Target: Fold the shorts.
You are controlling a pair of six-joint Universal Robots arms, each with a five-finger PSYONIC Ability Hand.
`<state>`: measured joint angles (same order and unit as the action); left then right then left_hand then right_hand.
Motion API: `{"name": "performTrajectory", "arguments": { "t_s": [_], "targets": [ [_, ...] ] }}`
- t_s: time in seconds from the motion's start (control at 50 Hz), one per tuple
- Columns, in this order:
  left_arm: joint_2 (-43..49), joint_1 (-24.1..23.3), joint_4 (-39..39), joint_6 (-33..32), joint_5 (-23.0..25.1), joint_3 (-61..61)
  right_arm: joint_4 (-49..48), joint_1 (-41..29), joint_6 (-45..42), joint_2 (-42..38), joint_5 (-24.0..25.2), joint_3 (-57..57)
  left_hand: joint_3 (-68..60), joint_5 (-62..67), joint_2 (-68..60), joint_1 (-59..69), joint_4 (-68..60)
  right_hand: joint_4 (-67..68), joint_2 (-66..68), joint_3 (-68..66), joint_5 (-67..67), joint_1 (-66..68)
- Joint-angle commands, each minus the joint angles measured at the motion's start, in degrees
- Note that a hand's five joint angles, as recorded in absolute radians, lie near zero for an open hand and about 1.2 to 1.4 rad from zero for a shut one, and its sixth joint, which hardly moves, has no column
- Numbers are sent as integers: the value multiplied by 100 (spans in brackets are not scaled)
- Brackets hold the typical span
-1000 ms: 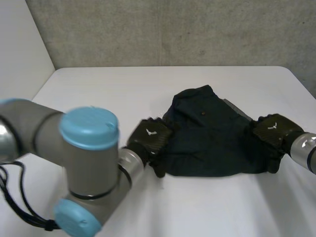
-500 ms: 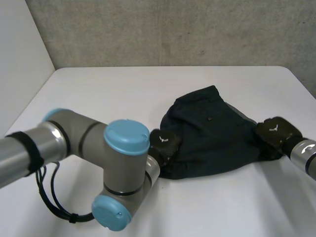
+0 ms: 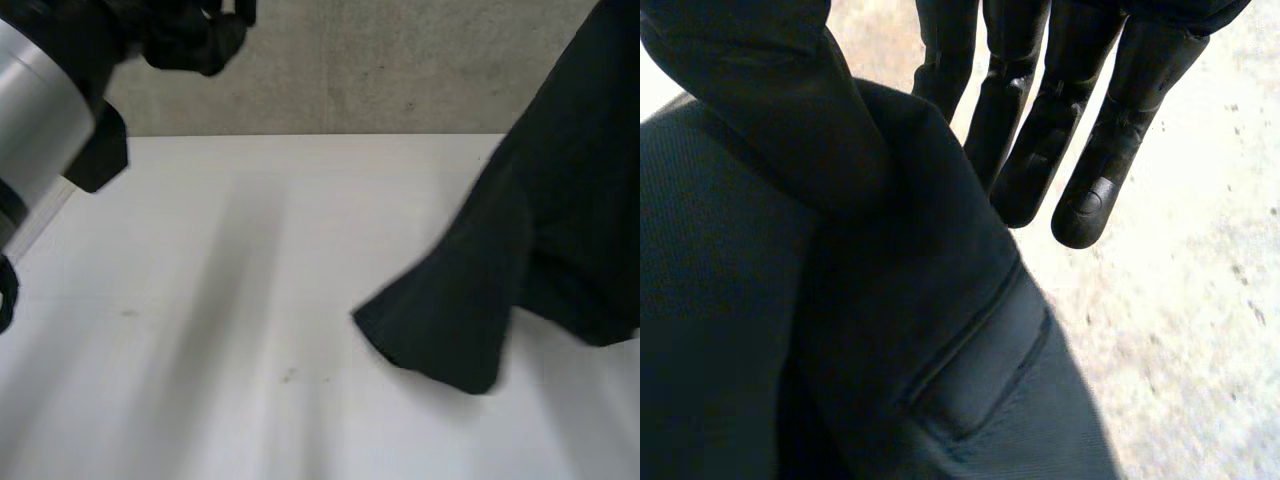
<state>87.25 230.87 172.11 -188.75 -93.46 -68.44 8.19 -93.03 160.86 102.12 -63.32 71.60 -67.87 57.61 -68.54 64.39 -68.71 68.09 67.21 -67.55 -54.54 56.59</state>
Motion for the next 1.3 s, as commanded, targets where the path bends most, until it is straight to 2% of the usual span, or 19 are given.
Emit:
{"name": "performTrajectory", "arguments": {
  "t_s": [0.02, 0.14, 0.22, 0.28, 0.3, 0.42, 0.52, 0.6, 0.7, 0.82, 0.9, 1.16, 1.2, 1.26, 1.3],
  "targets": [
    [501, 422, -2, 23, 3, -327, 77, -1006, -55, -990, -92, -199, -1213, 1239, -1146, 1561, -1129, 1191, 1279, -1245, -1546, 2341],
    [1337, 590, -2, 58, -40, -522, 121, -1735, -283, -2500, -495, -348, -1213, 1239, -1146, 1561, -1129, 1191, 1279, -1245, -1546, 2341],
    [1759, 590, -37, 119, -67, -548, 138, -2104, -573, -3125, -925, -603, 1841, -1814, 1907, -1492, 1924, 1191, 1279, -1245, -1546, 2341],
    [1944, 634, -54, 400, -58, -644, 121, -2517, -688, -3382, -1330, -779, 2820, -2793, 2886, -2472, 2903, 1191, 1279, -1245, -1546, 2341],
    [1953, 686, -72, 671, -49, -714, 112, -2614, -697, -3417, -1427, -814, 3438, -3412, 3505, -3090, 3522, 1191, 1279, -1245, -1546, 2341],
    [1927, 950, -142, 1621, -14, -943, 77, -3002, -706, -3523, -2016, -955, 3814, -3787, 3880, -3466, 3897, 1191, 1279, -1245, -1546, 2341],
    [1901, 942, -291, 2211, 65, -1084, 68, -3353, -688, -3646, -2289, -1025, 3916, -3889, 3982, -3567, 3999, 1191, 1279, -1245, -1546, 2341],
    [1901, 924, -555, 2545, 451, -1189, 77, -3521, -697, -3708, -2737, -1070, 3983, -3956, 4049, -3635, 4066, 1191, 1279, -1245, -1546, 2341],
    [1971, 670, -986, 3204, 1224, -1225, 86, -3635, -662, -3717, -3168, -1078, 3966, -3939, 4033, -3618, 4049, 1191, 1279, -1245, -1546, 2341],
    [2260, 573, -942, 3704, 1375, -1120, 77, -3899, -539, -3594, -3195, -1061, 3966, -3939, 4033, -3618, 4049, 1191, 1279, -1245, -1546, 2341],
    [2602, 240, -881, 3889, 1383, -857, 86, -3907, -319, -3401, -3186, -964, 3966, -3939, 4033, -3618, 4049, 1191, 1279, -1245, -1546, 2341],
    [3895, -552, -758, 3952, 1261, 260, 95, -3828, -134, -2688, -3151, -420, 3899, -3872, 3965, -3551, 3982, 1191, 1279, -1245, -1546, 2341],
    [4001, -587, -731, 3934, 1129, 383, 86, -3828, -134, -2662, -3151, -332, 3865, -3839, 3932, -3517, 3949, 1191, 1279, -1245, -1546, 2341],
    [4107, -596, -705, 3934, 638, 454, 86, -3820, -160, -2662, -3168, -279, 3831, -3805, 3898, -3483, 3915, 1191, 1279, -1245, -1546, 2341],
    [4098, -622, -679, 3917, 200, 376, 95, -3767, -152, -2662, -3177, -287, 3832, -3805, 3898, -3483, 3915, -274, -185, 219, -82, 876]
  ]
}}
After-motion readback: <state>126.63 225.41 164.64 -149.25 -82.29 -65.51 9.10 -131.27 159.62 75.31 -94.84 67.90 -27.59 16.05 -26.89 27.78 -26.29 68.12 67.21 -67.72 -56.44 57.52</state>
